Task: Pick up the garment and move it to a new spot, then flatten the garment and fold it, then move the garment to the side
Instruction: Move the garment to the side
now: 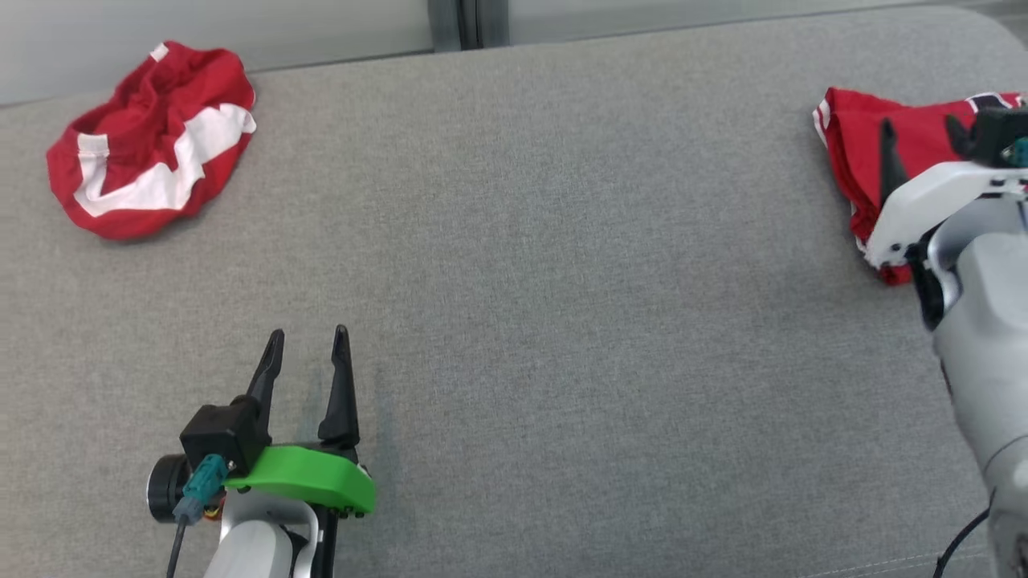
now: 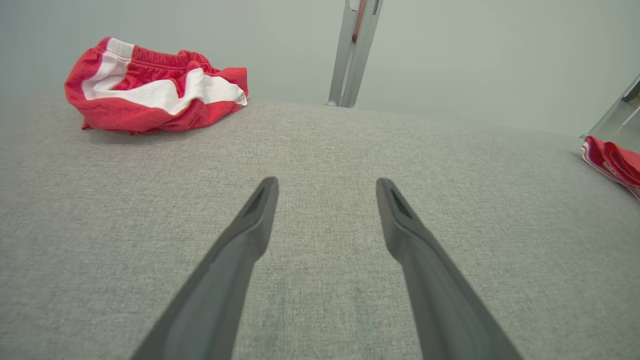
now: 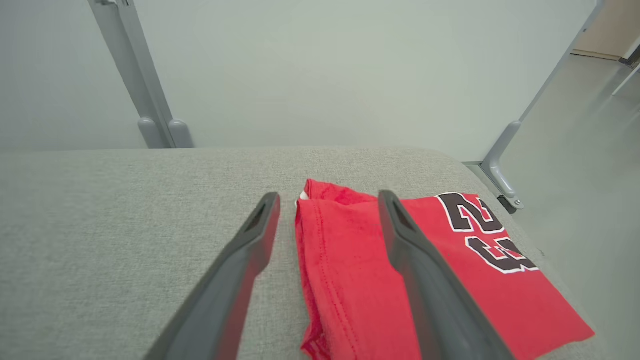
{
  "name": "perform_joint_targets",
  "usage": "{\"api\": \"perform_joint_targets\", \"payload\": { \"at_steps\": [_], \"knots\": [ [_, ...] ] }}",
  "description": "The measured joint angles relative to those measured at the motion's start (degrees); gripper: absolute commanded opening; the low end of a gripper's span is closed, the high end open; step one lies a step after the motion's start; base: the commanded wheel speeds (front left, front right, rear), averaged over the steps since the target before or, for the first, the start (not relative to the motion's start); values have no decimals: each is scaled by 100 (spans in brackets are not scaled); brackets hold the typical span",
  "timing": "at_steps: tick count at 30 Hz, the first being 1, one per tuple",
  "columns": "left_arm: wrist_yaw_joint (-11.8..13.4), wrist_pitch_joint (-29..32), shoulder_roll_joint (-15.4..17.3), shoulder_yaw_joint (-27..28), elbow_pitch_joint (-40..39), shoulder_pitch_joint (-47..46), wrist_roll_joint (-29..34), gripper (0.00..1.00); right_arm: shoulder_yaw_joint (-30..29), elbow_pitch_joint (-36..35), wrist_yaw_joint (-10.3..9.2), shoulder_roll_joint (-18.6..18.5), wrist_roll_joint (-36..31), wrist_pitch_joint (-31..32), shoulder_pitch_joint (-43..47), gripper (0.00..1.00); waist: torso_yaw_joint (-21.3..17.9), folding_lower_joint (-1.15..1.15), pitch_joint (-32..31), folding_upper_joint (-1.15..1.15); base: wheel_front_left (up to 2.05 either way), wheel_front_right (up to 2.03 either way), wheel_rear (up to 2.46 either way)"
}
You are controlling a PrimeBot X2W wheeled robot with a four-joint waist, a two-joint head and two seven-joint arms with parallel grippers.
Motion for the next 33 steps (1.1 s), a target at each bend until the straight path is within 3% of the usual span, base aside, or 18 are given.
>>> {"api": "perform_joint_targets", "payload": {
  "at_steps": [7,13,24,28,33],
  "knots": [
    [46,-52,-147,78,427,377,-138,100,694,-1457,0,425,760,-8,1527,100,20,0,-771,0,0,0,0],
    [144,-70,-182,242,530,673,-148,100,731,-2873,0,592,1150,-9,2856,100,107,0,-1315,0,0,0,0],
    [196,-75,-248,376,428,1154,63,100,293,-4703,-1,1244,631,-9,4756,100,543,-1,-1734,0,0,0,0],
    [177,-75,-271,380,371,1263,96,100,241,-5199,-1,1303,371,-9,5250,100,637,0,-1797,0,0,0,0],
    [158,-75,-286,385,288,1297,101,100,432,-5467,-1,1308,700,-9,5698,100,670,0,-1816,0,0,0,0]
  ]
}}
